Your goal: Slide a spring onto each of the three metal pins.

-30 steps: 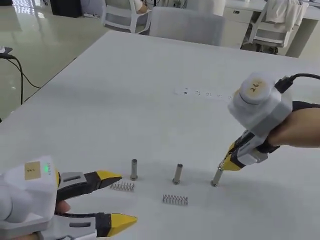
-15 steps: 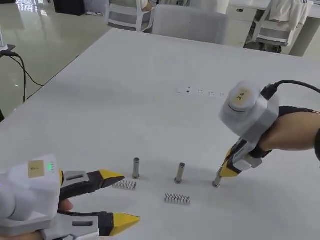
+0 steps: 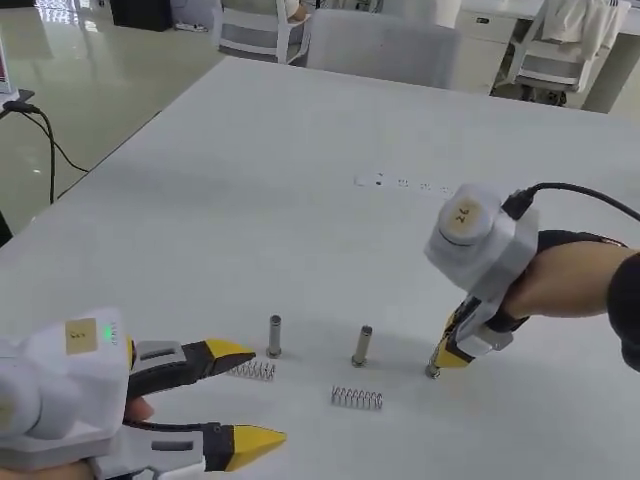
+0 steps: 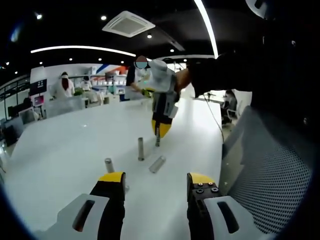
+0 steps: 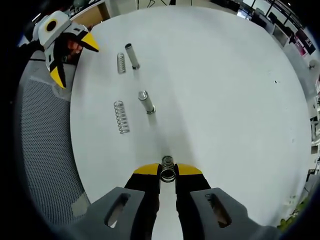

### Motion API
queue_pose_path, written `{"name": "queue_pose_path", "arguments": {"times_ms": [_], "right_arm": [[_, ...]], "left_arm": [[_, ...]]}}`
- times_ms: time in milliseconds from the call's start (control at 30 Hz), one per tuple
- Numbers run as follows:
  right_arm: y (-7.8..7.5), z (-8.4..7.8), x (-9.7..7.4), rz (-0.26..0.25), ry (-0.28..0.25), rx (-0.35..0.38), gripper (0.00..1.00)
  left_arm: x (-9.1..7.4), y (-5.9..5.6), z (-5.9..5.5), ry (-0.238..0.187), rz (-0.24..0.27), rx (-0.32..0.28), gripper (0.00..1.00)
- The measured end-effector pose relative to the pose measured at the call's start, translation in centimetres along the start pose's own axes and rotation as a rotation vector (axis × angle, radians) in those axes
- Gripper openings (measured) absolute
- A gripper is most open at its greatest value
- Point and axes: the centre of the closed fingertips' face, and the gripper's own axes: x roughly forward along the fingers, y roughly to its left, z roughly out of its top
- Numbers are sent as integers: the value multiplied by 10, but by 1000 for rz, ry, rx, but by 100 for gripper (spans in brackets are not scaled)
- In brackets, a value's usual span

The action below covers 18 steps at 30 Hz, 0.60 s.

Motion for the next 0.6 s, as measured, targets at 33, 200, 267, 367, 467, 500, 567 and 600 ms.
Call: {"name": "queue_pose_path", "arguments": {"times_ms": [33, 200, 267, 367, 467, 500, 567, 600], "right_arm": [[0, 0, 1, 2, 1, 3, 9], [1, 0, 6, 2, 11, -3, 9], [1, 0, 7, 2, 13, -5, 9], [2, -1, 9, 4, 17, -4, 9], [2, 0, 10, 6, 8, -3, 9], [2, 0, 10, 5, 8, -4, 9], [3, 0, 10, 7, 8, -6, 9], [3, -1, 10, 6, 8, -12, 9]], "left_arm": [[0, 0, 0, 0, 0, 0, 43], [0, 0, 0, -1, 0, -2, 43], [0, 0, 0, -2, 1, -4, 43], [0, 0, 0, -3, 2, -5, 43], [0, 0, 0, -4, 2, -5, 43], [0, 0, 0, -4, 2, -5, 43], [1, 0, 0, -4, 2, -5, 43], [1, -1, 0, -3, 1, -4, 43]]}}
